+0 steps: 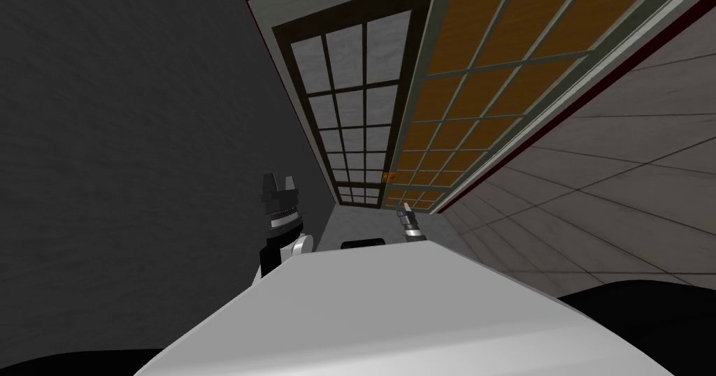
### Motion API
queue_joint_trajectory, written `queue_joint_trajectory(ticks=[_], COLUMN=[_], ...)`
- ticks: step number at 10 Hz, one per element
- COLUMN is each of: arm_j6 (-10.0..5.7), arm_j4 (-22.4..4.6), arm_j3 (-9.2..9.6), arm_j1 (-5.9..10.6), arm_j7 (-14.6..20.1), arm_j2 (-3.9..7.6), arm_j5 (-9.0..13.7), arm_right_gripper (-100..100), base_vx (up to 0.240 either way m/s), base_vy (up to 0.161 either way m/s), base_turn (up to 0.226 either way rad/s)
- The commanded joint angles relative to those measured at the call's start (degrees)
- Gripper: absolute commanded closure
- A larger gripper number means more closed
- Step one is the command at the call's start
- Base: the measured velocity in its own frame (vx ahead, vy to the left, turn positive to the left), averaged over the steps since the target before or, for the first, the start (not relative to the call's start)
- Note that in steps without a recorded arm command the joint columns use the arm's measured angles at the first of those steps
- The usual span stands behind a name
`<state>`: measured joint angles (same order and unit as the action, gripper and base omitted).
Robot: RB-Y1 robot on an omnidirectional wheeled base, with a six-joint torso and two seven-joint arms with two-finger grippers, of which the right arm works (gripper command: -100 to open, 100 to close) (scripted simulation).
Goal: Pull the door open
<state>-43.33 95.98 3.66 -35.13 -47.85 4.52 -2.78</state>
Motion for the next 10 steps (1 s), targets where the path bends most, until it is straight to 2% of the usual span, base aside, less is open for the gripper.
queue_joint_trajectory(ticks=[1,10], arm_j6=[-1.06,-6.22], arm_j4=[-1.7,-9.5], arm_j3=[-0.02,-0.17], arm_j1=[-0.22,-2.07], arm_j7=[-2.1,-12.4], arm_j2=[-0.13,-0.84], arm_j5=[0.0,0.1], arm_right_gripper=[-100,-100], base_vx=[0.086,0.102], base_vy=[0.009,-0.004], base_turn=[0.02,0.018])
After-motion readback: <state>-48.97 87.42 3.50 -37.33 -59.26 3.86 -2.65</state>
